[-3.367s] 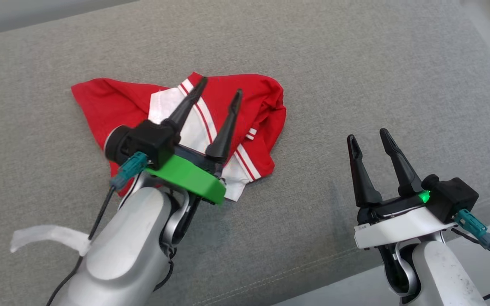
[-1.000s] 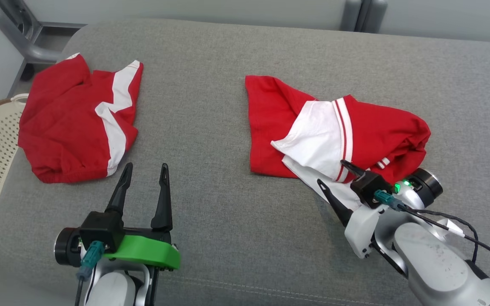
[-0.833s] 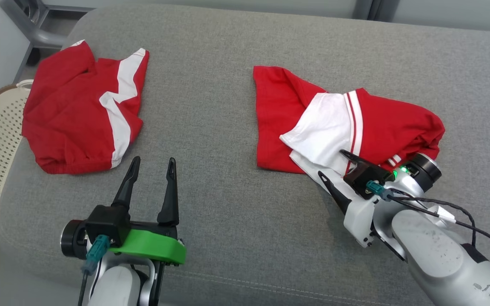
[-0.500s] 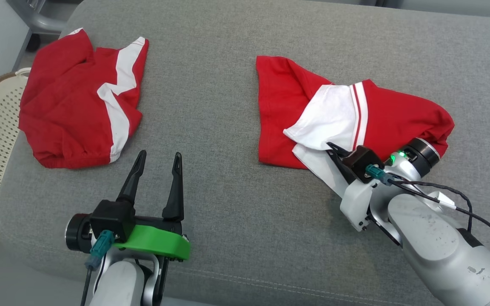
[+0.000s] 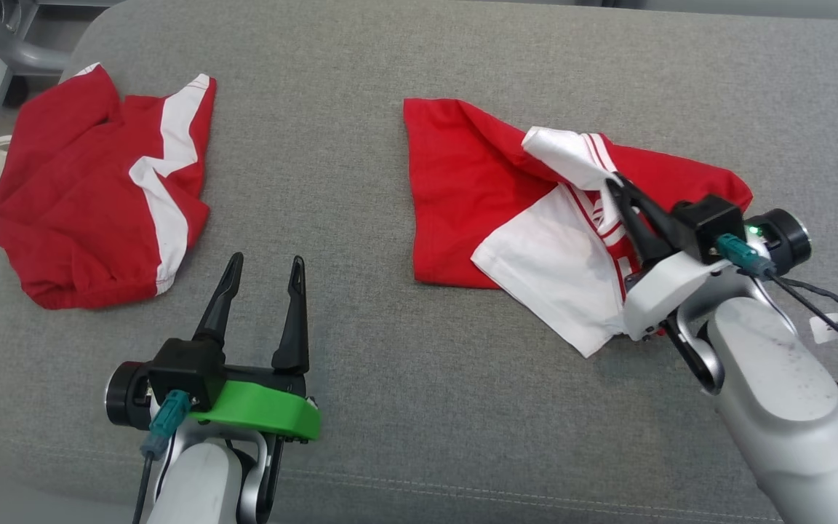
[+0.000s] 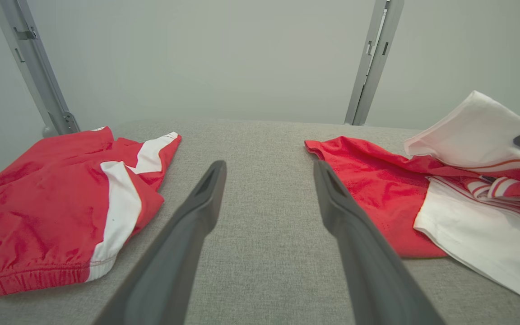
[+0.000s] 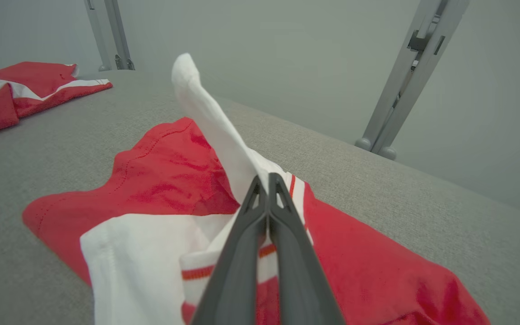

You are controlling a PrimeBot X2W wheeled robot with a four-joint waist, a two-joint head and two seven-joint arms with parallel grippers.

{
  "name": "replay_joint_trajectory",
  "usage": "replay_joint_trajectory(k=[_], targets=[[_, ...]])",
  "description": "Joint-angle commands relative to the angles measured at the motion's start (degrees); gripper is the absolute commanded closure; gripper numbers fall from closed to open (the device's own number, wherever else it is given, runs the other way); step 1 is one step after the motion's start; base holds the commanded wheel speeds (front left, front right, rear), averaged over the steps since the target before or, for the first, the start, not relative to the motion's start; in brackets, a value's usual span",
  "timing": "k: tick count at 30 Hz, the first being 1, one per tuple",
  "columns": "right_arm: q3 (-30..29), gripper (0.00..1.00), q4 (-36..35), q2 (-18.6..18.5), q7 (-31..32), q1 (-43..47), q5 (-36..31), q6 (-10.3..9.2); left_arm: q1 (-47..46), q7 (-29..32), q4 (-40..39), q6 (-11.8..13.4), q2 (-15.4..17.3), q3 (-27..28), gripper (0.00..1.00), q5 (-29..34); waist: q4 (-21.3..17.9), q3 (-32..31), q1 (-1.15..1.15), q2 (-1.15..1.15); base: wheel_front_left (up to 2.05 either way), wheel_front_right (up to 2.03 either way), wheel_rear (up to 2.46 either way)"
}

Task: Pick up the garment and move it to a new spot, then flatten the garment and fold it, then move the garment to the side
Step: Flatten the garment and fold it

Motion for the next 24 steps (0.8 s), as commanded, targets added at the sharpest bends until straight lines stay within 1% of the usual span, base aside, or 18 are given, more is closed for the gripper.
replay_joint_trajectory(k=[1, 6, 10, 12, 13, 18, 19, 20, 21, 24], targets=[[-1.35, 1.0, -0.53, -0.16, -0.47, 1.08, 0.54, -0.02, -0.65, -0.15, -0.04, -0.16, -0.03, 0.18, 0.0, 0.6, -0.62, -0.21, -0.01, 0.0, 0.0, 0.0, 0.0], [-12.48, 1.0, -2.78, 1.79, -1.09, 4.8, 3.05, -0.02, -0.71, -0.15, 0.0, -0.55, -0.06, 0.37, 0.0, 0.95, -2.12, -0.25, -0.01, 0.0, 0.0, 0.0, 0.0], [-18.46, 1.0, -2.38, 2.09, -1.26, 6.15, 4.41, -0.02, -0.82, -0.15, 0.34, -1.03, -0.07, 0.23, 0.0, 1.15, -3.02, -0.19, -0.01, 0.0, 0.0, 0.0, 0.0], [-20.66, 1.0, -1.25, 2.08, -1.29, 6.14, 5.13, -0.02, -1.04, -0.15, 0.5, -1.19, -0.07, 0.08, 0.0, 1.29, -3.29, -0.18, -0.01, 0.0, 0.0, 0.0, 0.0], [-22.66, 1.0, 0.18, 1.64, -1.39, 5.86, 5.11, -0.02, -1.23, -0.15, 0.69, -1.34, -0.08, -0.12, 0.0, 1.43, -3.41, -0.22, -0.01, 0.0, 0.0, 0.0, 0.0], [-27.16, 1.0, 4.85, 0.81, -1.63, 5.48, 4.46, -0.02, -1.67, -0.15, 1.22, -1.66, -0.09, -0.41, 0.0, 1.68, -3.35, -0.48, -0.01, 0.0, 0.0, 0.0, 0.0], [-28.03, 0.89, 6.11, 0.79, -1.67, 5.61, 4.21, -0.02, -1.58, -0.15, 1.28, -1.61, -0.1, -0.41, 0.0, 1.73, -3.37, -0.56, -0.01, 0.0, 0.0, 0.0, 0.0], [-28.88, 0.6, 7.09, 0.79, -1.62, 5.73, 3.84, -0.02, -1.49, -0.15, 1.32, -1.63, -0.09, -0.41, 0.0, 1.78, -3.39, -0.62, -0.01, 0.0, 0.0, 0.0, 0.0], [-29.47, 0.0, 7.72, 0.98, -1.66, 5.78, 3.74, -0.02, -1.39, -0.15, 1.39, -1.66, -0.1, -0.42, 0.0, 1.78, -3.4, -0.72, -0.01, 0.0, 0.0, 0.0, 0.0], [-31.5, 0.0, 8.6, 1.45, -1.72, 6.34, 3.22, -0.02, -1.0, -0.15, 1.51, -1.64, -0.1, -0.17, 0.0, 1.89, -3.61, -1.0, -0.01, 0.0, 0.0, 0.0, 0.0]])
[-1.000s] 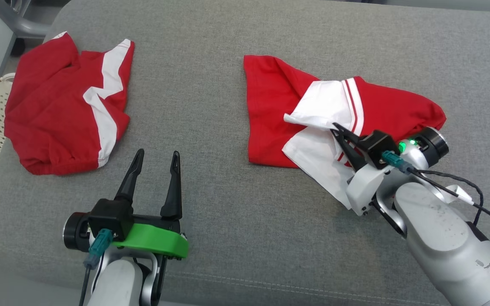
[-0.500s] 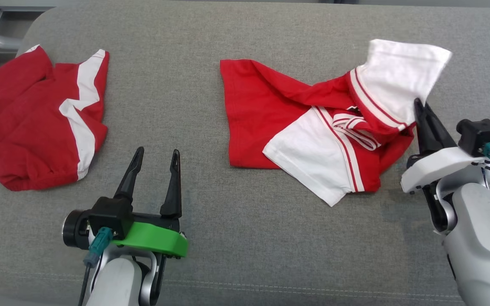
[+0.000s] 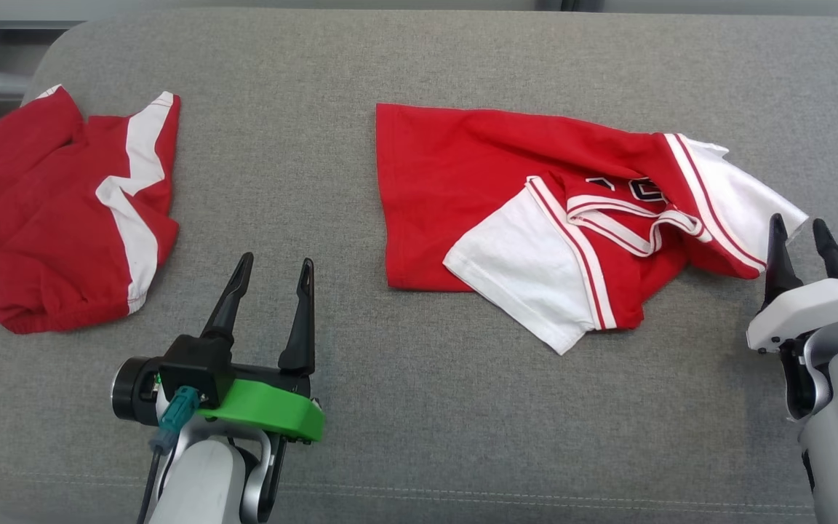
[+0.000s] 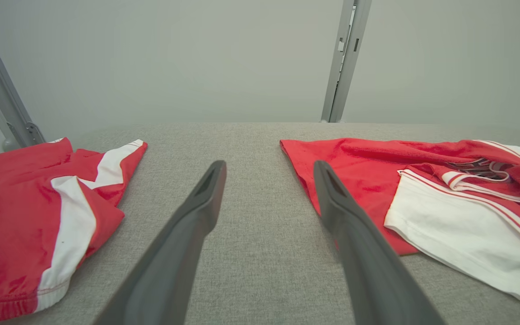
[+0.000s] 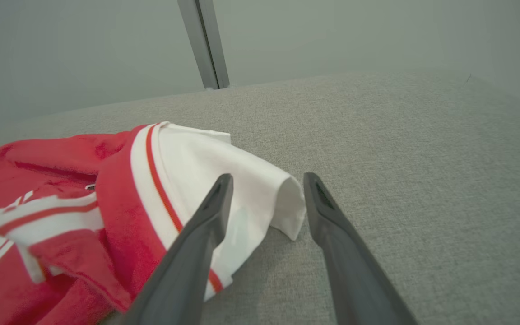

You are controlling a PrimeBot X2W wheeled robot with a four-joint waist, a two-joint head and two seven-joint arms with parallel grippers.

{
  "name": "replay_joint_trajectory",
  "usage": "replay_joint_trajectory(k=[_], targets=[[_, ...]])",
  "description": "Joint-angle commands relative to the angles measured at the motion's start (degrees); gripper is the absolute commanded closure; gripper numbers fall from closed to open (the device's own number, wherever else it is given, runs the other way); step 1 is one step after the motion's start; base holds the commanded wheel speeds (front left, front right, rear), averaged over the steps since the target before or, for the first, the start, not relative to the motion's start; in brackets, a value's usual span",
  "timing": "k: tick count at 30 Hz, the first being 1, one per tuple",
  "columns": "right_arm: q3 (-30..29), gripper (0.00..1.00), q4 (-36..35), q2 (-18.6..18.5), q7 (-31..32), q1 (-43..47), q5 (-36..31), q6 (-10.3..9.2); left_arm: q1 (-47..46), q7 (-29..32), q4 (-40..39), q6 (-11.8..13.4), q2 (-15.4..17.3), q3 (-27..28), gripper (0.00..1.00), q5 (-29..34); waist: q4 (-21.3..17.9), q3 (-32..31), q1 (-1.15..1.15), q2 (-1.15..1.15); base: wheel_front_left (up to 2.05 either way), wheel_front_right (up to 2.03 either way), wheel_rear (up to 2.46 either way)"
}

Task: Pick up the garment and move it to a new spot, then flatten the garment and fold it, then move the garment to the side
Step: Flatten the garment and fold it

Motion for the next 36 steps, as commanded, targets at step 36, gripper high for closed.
replay_joint_trajectory(k=[36], targets=[[16.85, 0.0, -38.21, 9.14, 2.54, 24.88, -7.63, -0.02, 5.11, -0.16, -1.49, 1.64, 2.04, 5.25, 0.0, 0.12, -4.45, -6.1, 0.0, 0.0, 0.0, 0.0, 0.0]])
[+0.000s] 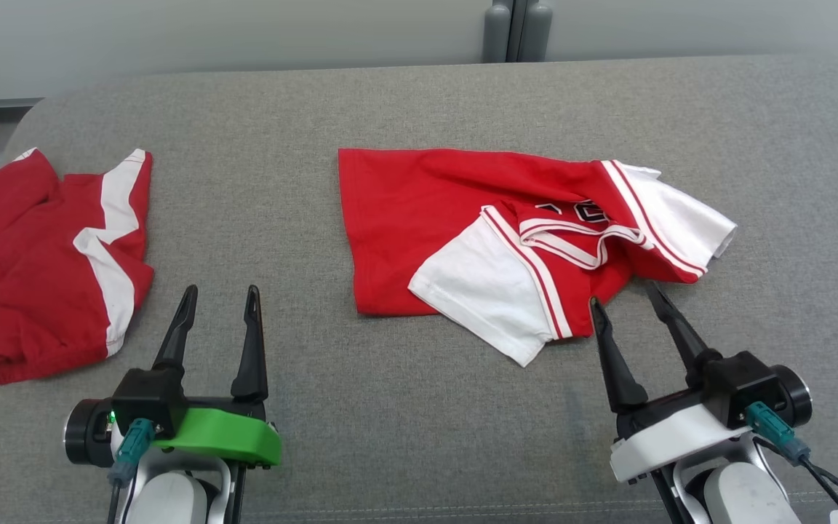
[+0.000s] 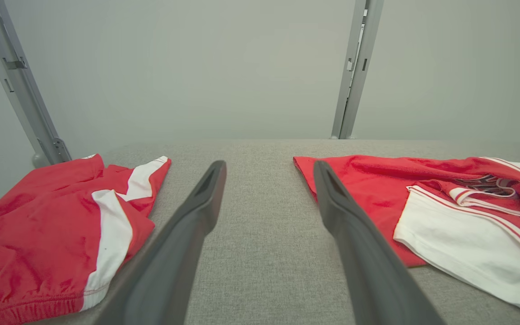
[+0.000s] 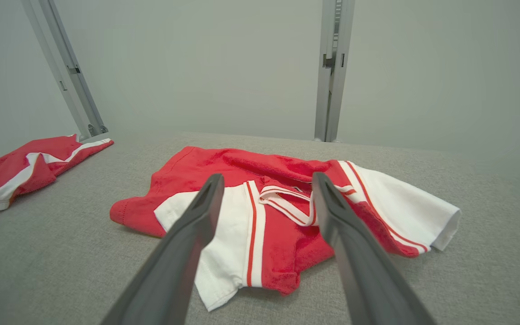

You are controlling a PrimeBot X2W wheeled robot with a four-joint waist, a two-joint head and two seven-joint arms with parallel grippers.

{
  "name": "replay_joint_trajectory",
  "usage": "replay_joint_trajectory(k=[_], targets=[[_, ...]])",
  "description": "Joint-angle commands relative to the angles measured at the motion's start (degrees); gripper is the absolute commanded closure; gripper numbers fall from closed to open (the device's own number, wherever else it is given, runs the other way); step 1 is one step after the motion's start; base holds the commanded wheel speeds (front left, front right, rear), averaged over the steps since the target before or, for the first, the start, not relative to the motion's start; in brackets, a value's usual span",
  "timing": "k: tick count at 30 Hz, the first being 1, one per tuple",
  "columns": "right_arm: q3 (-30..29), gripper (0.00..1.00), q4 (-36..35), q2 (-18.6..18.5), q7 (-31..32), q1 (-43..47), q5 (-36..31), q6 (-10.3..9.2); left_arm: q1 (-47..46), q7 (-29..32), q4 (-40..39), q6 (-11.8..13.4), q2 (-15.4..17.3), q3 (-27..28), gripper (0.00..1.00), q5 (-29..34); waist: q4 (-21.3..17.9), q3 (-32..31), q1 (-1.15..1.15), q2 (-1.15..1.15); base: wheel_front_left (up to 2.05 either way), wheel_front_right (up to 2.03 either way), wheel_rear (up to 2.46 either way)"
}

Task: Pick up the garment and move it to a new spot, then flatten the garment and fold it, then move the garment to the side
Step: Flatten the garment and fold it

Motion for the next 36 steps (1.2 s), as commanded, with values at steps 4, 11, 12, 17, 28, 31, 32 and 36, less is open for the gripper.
replay_joint_trajectory(k=[4, 11, 12, 17, 28, 31, 32, 36], targets=[[0.97, 0.0, -0.62, 0.02, 0.71, 2.11, 0.78, -0.02, 1.14, -0.16, 0.78, 0.15, 0.5, 0.13, 0.0, -0.25, 0.18, -1.08, 0.0, 0.0, 0.0, 0.0, 0.0], [2.18, 0.0, -0.85, 0.07, 1.75, 2.27, 2.02, -0.02, 1.34, -0.16, 1.14, 0.17, 0.24, -0.34, 0.0, -0.4, 0.76, -1.61, 0.0, 0.0, 0.0, 0.0, 0.0], [2.79, 0.0, -0.54, 0.08, 2.16, 1.77, 1.41, -0.02, 1.14, -0.16, 1.11, 0.11, 0.17, -0.46, 0.0, -0.45, 0.94, -1.51, 0.0, 0.0, 0.0, 0.0, 0.0], [6.71, 0.0, 2.41, -1.52, 4.49, -1.08, -0.72, -0.03, 0.07, -0.16, 0.72, -0.02, -0.11, -0.94, 0.0, -0.47, 1.85, -0.51, 0.0, 0.0, 0.0, 0.0, 0.0], [21.35, 0.0, 18.02, -10.23, 9.45, -13.04, -2.79, -0.02, -2.26, -0.16, 0.62, -0.22, -1.14, -2.88, 0.0, -1.57, 5.26, 3.46, 0.0, 0.0, 0.0, 0.0, 0.0], [23.69, 0.0, 22.3, -11.38, 10.19, -16.04, -3.21, -0.02, -2.68, -0.16, 0.35, -0.04, -1.37, -3.24, 0.0, -1.81, 5.83, 4.69, 0.0, 0.0, 0.0, 0.0, 0.0], [24.3, 0.0, 23.65, -11.71, 10.43, -17.0, -3.41, -0.02, -2.94, -0.16, 0.32, 0.01, -1.39, -3.36, 0.0, -1.83, 6.01, 5.1, 0.0, 0.0, 0.0, 0.0, 0.0], [26.4, 0.0, 28.69, -12.12, 11.72, -20.04, -3.95, -0.03, -3.75, -0.16, 0.2, 0.11, -1.57, -3.72, 0.0, -2.16, 6.54, 6.26, 0.0, 0.0, 0.0, 0.0, 0.0]])
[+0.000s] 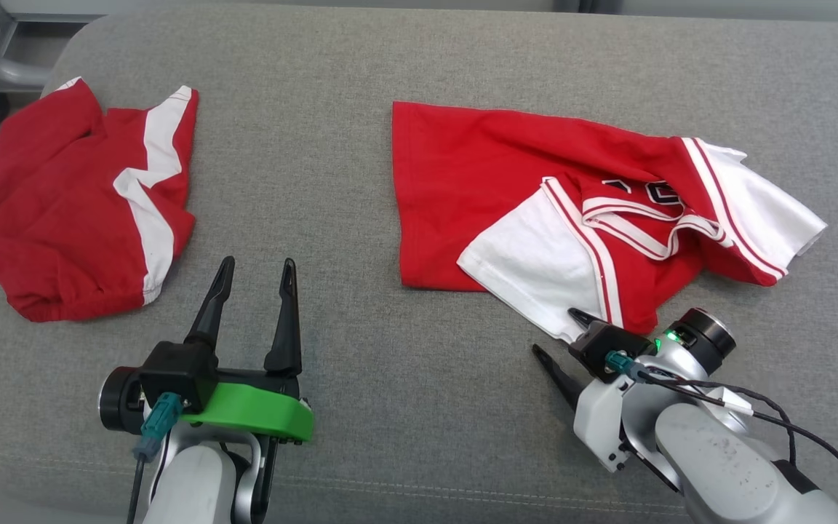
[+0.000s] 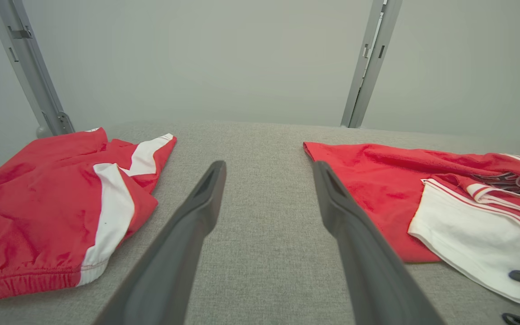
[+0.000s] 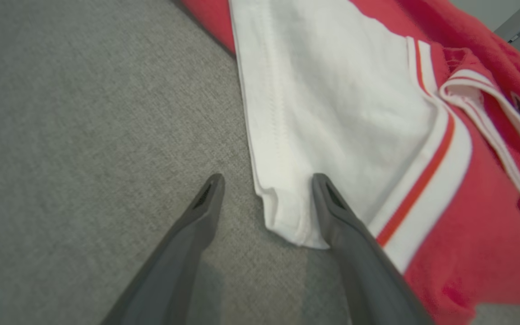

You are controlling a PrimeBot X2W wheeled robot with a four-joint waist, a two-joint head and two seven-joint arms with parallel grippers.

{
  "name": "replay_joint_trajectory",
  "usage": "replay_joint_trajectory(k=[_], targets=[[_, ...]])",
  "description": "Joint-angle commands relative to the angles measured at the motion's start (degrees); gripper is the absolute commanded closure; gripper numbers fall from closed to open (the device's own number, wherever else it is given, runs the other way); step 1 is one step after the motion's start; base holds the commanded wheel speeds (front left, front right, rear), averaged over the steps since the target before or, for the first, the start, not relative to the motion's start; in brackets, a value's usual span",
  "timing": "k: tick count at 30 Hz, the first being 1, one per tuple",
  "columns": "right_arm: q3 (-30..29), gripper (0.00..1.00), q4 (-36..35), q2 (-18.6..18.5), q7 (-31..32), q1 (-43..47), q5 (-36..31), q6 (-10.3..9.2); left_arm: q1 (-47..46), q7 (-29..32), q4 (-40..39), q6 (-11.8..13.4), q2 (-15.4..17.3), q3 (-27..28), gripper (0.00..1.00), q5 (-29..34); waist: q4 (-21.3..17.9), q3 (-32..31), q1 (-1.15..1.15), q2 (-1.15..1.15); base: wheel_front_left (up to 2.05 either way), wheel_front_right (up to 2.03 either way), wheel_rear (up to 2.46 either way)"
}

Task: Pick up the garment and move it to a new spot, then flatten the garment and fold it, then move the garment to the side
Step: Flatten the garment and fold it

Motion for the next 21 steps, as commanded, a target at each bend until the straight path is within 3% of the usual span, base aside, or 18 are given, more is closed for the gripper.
replay_joint_trajectory(k=[1, 2, 3, 8, 13, 21], targets=[[0.39, 0.29, 1.69, -0.14, 0.84, -0.09, 0.2, -0.07, -0.83, -0.16, -0.04, 0.16, -0.03, -0.05, 0.0, -0.2, 0.61, 0.71, 0.0, 0.0, 0.0, 0.0, 0.0], [0.72, 0.57, 2.56, -0.03, 0.84, -0.49, 0.56, -0.08, -0.99, -0.16, -0.05, 0.22, -0.04, -0.06, 0.0, -0.27, 0.64, 0.83, 0.0, 0.0, 0.0, 0.0, 0.0], [0.81, 1.0, 3.1, 0.18, 0.6, -0.77, 1.05, -0.08, -1.18, -0.16, -0.05, 0.22, -0.07, -0.02, 0.0, -0.38, 0.65, 0.93, 0.0, 0.0, 0.0, 0.0, 0.0], [-0.75, 1.0, 2.73, 1.17, -1.18, -1.16, 4.25, -0.08, -0.89, -0.16, -0.17, 0.55, -0.13, 0.4, 0.0, -0.37, -0.17, 0.78, 0.0, 0.0, 0.0, 0.0, 0.0], [-5.96, 1.0, -4.92, 3.54, -4.34, 0.05, 7.72, -0.07, 0.31, -0.16, -0.41, 0.74, -0.12, 1.54, 0.0, 0.27, -2.86, 0.01, 0.0, 0.0, 0.0, 0.0, 0.0], [-21.05, 1.0, -17.64, 7.2, -6.66, 6.89, 9.15, -0.07, 0.48, -0.15, -0.33, 0.22, -0.09, 2.39, 0.0, 1.27, -4.82, -0.73, 0.0, 0.0, 0.0, 0.0, 0.0]])
